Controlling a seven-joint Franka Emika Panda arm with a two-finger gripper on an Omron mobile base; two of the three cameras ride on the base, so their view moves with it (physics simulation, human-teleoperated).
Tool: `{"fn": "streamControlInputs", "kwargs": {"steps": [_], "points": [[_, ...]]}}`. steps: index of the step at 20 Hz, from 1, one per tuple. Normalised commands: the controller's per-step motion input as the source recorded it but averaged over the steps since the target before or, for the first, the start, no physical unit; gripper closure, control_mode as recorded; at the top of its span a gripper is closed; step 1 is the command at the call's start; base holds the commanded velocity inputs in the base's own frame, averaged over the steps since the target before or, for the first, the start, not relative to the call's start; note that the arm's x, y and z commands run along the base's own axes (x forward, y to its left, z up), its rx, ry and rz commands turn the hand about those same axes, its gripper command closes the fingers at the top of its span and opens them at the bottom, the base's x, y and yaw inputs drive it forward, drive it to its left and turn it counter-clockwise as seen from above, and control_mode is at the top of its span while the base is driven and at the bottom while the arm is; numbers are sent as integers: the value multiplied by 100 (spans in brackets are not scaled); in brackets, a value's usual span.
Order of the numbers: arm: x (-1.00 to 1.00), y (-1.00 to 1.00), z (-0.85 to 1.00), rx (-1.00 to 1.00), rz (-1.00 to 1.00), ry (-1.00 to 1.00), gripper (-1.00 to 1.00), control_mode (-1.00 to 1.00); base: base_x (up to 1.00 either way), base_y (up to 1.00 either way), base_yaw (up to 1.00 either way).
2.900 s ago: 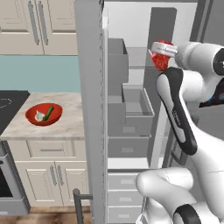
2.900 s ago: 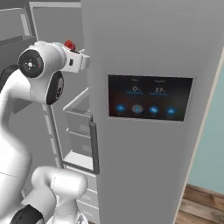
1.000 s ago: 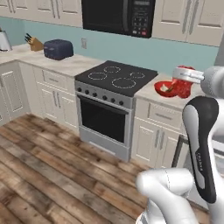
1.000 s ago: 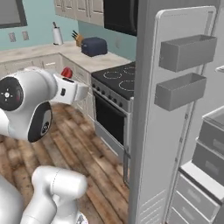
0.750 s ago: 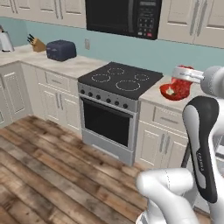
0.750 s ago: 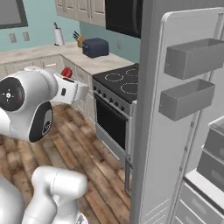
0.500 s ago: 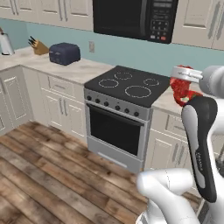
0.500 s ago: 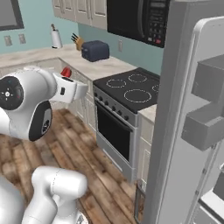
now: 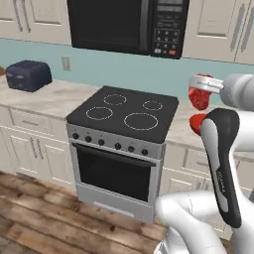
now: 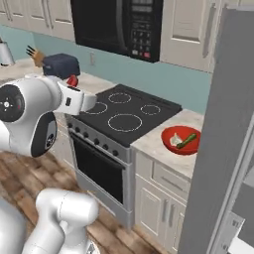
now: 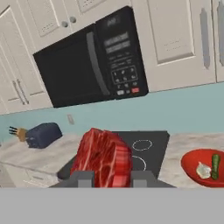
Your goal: Take the squash, garlic, and steak from the freezer and place them in the bowl on the counter.
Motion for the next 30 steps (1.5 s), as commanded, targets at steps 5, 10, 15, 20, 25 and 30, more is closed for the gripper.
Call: {"fn": "streamControlInputs", "kwargs": {"steps": [5, 10, 15, 20, 25, 30], "points": [[0, 0, 0, 0, 0, 0, 100, 100, 53, 0, -64], [0, 0, 0, 0, 0, 0, 100, 100, 41, 5, -65], [0, 0, 0, 0, 0, 0, 100, 100, 85, 44, -55], [0, 0, 0, 0, 0, 0, 100, 100, 100, 77, -39], [80, 14, -80, 0, -24, 70, 100, -100, 20, 13, -7], [100, 0, -100, 0, -12, 69, 100, -100, 0, 0, 0]]}}
